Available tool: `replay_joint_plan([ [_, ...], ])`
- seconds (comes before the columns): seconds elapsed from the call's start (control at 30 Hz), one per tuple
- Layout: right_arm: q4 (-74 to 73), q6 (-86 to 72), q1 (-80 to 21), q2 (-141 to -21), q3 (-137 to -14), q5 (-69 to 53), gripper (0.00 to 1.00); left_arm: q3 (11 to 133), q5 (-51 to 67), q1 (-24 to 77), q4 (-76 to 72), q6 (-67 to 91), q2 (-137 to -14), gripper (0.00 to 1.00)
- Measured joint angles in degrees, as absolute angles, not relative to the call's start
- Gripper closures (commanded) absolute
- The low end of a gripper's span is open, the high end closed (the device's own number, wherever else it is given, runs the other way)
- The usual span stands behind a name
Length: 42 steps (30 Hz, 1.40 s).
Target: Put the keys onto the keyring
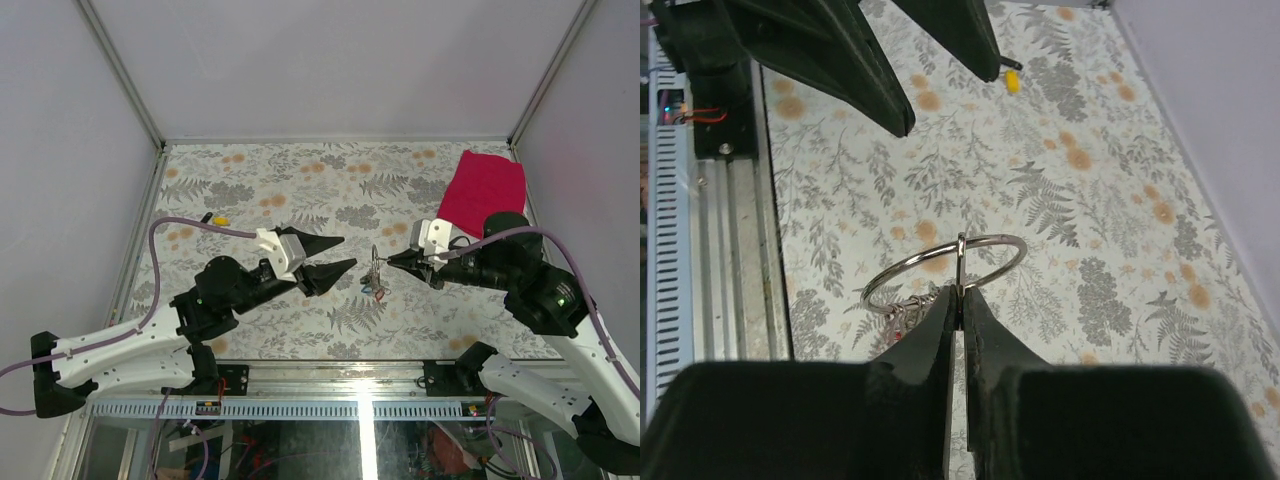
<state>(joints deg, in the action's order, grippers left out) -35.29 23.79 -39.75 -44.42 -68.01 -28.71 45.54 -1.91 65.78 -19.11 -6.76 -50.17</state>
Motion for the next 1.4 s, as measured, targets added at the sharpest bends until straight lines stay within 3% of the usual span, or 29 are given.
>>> replay_joint_plan([
  [0.33,-41.8,25.3,-39.7,-46.8,-70.1,-32.7,1.00,45.9,2.7,65.8,-16.1,-13.2,-50.5,0.51],
  [1.0,-44.2,14.3,-39.7,-54.2,-75.2,-33.7,1.00,46.9,-0.6,71.4,-15.4,-24.4,-55.5,0.48],
  [1.4,-48.7,10.5,-39.7,-59.2,-79.8,-36.4,1.00,47.1,-10.7,76.8,-13.2,-35.7,-58.2,0.60],
])
